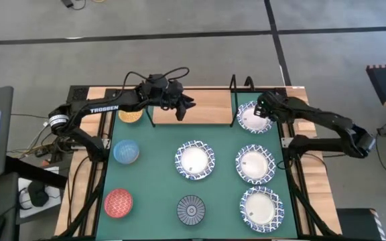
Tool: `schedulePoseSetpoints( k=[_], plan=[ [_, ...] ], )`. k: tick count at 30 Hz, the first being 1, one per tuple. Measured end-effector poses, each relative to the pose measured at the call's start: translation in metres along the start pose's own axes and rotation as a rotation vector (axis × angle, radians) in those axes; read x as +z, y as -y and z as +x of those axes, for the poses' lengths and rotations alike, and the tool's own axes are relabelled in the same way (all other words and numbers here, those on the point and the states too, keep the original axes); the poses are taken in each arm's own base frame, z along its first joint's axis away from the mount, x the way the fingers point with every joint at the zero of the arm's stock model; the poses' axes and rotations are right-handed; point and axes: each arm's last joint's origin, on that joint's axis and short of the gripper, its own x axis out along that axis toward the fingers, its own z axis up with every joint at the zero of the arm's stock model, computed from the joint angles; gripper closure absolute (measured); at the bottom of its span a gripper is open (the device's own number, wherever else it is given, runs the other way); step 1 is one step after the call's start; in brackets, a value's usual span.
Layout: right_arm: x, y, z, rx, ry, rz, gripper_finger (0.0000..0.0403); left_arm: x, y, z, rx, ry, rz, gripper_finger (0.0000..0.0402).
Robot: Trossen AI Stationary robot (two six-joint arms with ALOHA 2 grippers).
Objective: Place and stack bowls onto a shelf
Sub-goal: Put the top blue and white bowl on the shelf
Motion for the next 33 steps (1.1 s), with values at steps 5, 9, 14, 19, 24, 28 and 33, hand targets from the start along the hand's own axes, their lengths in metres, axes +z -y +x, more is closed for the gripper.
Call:
schedulePoseSetpoints(
  k=[5,9,14,19,24,28,33],
  plan=[
    [-0.002,0.001,0.024,-0.096,-0.108,-0.021,0.0147,0.000,0.000,0.000,0.011,0.001,0.009,0.0287],
    [-0.005,-0.001,0.035,-0.146,-0.138,-0.061,0.0165,0.000,0.000,0.000,0.019,0.002,-0.033,0.0287],
    [-0.005,-0.006,0.041,-0.139,-0.123,-0.097,0.0223,-0.001,0.003,0.001,0.052,0.010,-0.065,0.0287],
    [-0.005,-0.007,0.039,-0.161,-0.050,-0.136,0.0325,0.000,0.010,0.002,0.057,0.025,-0.103,0.0287],
    [-0.008,-0.007,0.029,-0.130,-0.019,-0.180,0.0382,-0.002,0.020,0.004,0.091,0.043,-0.181,0.0287],
    [-0.011,-0.006,0.016,-0.095,0.056,-0.153,0.0370,-0.004,0.030,0.005,0.105,0.046,-0.148,0.0287],
    [-0.013,-0.002,-0.003,-0.035,0.153,-0.134,0.0380,-0.006,0.041,0.007,0.118,0.048,-0.116,0.0286]
  ],
)
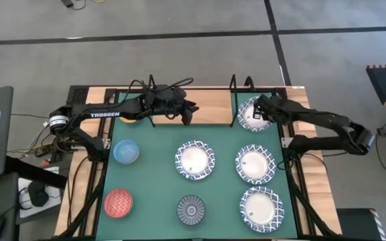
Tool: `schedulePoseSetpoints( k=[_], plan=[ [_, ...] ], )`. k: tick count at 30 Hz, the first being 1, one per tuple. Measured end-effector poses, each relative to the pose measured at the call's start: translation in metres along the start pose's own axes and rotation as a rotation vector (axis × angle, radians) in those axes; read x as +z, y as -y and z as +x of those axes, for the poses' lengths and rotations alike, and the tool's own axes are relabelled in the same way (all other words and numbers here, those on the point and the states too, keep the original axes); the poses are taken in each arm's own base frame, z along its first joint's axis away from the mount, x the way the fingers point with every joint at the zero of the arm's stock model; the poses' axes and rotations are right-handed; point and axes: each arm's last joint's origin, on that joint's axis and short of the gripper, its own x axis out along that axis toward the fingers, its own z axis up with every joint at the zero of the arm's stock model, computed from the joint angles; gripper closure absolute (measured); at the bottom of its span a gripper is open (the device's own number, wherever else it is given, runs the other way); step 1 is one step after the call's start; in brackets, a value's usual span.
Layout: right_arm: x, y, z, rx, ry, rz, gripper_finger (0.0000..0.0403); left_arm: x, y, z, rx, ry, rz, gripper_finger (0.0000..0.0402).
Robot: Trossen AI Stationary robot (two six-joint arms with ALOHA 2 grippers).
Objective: Place and stack bowls onto a shelf
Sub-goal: Put the top blue and white bowl on the shelf
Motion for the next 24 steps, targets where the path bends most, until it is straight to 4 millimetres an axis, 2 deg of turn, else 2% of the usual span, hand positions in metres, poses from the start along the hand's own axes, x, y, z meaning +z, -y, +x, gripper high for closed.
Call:
schedulePoseSetpoints(
  k=[6,15,24],
  plan=[
    [0.002,0.007,-0.020,0.056,0.143,0.029,0.0382,-0.003,0.008,0.000,0.023,0.009,0.007,0.0265],
    [0.016,0.008,-0.046,0.109,0.281,0.068,0.0381,-0.001,0.008,-0.001,0.051,0.038,0.030,0.0215],
    [0.030,0.005,-0.064,0.137,0.342,0.059,0.0380,0.003,0.009,-0.001,0.052,0.083,0.027,0.0207]
  ],
)
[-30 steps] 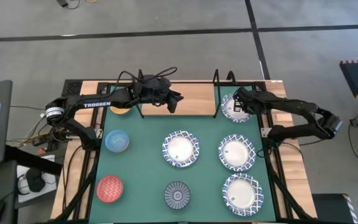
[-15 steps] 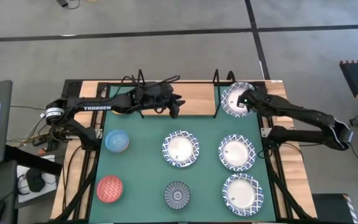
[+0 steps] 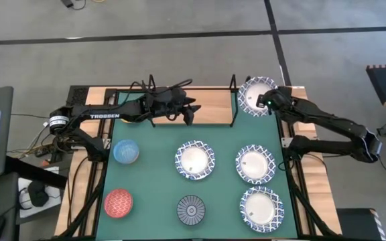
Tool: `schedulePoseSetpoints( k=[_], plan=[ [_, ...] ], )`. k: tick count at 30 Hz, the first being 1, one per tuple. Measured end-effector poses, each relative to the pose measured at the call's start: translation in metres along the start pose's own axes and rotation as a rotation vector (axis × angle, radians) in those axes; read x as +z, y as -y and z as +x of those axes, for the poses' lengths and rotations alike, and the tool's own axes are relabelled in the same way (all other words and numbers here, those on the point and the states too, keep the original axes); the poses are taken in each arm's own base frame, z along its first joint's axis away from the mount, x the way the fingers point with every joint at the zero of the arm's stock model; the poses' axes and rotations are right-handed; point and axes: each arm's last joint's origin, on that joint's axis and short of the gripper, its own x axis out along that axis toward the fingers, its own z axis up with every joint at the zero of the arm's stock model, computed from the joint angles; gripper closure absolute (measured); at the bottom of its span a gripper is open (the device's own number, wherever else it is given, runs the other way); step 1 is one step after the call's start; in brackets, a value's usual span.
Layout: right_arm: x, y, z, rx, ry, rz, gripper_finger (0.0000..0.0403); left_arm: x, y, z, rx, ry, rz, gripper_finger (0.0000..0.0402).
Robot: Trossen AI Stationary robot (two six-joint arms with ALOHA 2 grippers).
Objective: Place and stack bowls onto a shelf
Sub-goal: Put the top blue and white bowl on the shelf
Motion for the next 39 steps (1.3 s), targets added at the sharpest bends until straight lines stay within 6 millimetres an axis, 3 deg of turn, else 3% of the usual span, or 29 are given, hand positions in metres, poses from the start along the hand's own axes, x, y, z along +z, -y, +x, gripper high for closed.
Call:
schedulePoseSetpoints(
  k=[28,39],
  plan=[
    [0.030,-0.040,-0.057,0.354,0.209,-0.089,0.0379,0.005,0.010,-0.001,-0.080,0.058,0.004,0.0207],
    [0.032,-0.043,-0.062,0.366,0.259,-0.104,0.0379,0.001,0.012,-0.002,-0.076,0.032,0.064,0.0207]
  ],
)
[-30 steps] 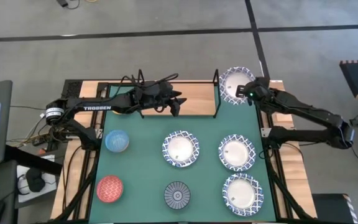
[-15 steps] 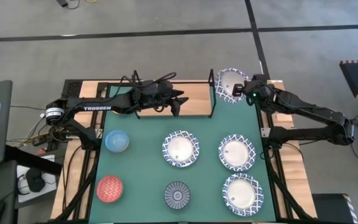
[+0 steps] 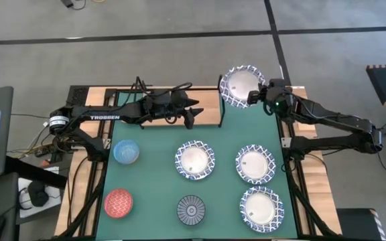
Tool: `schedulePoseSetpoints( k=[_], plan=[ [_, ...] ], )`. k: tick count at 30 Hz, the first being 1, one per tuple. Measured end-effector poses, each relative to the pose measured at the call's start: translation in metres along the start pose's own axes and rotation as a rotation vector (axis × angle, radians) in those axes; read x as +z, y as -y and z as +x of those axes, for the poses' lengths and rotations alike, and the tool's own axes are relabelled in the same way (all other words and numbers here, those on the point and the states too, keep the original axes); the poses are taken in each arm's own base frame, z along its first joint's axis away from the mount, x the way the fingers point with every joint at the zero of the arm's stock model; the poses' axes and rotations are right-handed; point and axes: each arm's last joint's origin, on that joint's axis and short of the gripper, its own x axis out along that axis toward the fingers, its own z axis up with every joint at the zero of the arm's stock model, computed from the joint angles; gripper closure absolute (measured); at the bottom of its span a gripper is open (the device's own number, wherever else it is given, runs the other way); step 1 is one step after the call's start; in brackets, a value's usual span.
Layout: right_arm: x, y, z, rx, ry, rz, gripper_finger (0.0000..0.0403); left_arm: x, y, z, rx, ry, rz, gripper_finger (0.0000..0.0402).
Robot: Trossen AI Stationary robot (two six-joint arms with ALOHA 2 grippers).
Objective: Place and stack bowls onto a shelf
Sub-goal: Put the top blue and white bowl on the shelf
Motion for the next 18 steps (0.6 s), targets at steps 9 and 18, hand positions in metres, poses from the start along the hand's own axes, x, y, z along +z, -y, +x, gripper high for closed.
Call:
schedulePoseSetpoints(
  k=[9,18],
  plan=[
    [0.008,-0.006,0.000,0.058,0.049,0.081,0.0379,-0.009,0.000,-0.001,0.020,-0.091,-0.016,0.0207],
    [0.018,-0.047,0.014,0.347,0.135,0.197,0.0379,-0.036,-0.010,-0.012,0.119,-0.408,0.007,0.0207]
  ],
)
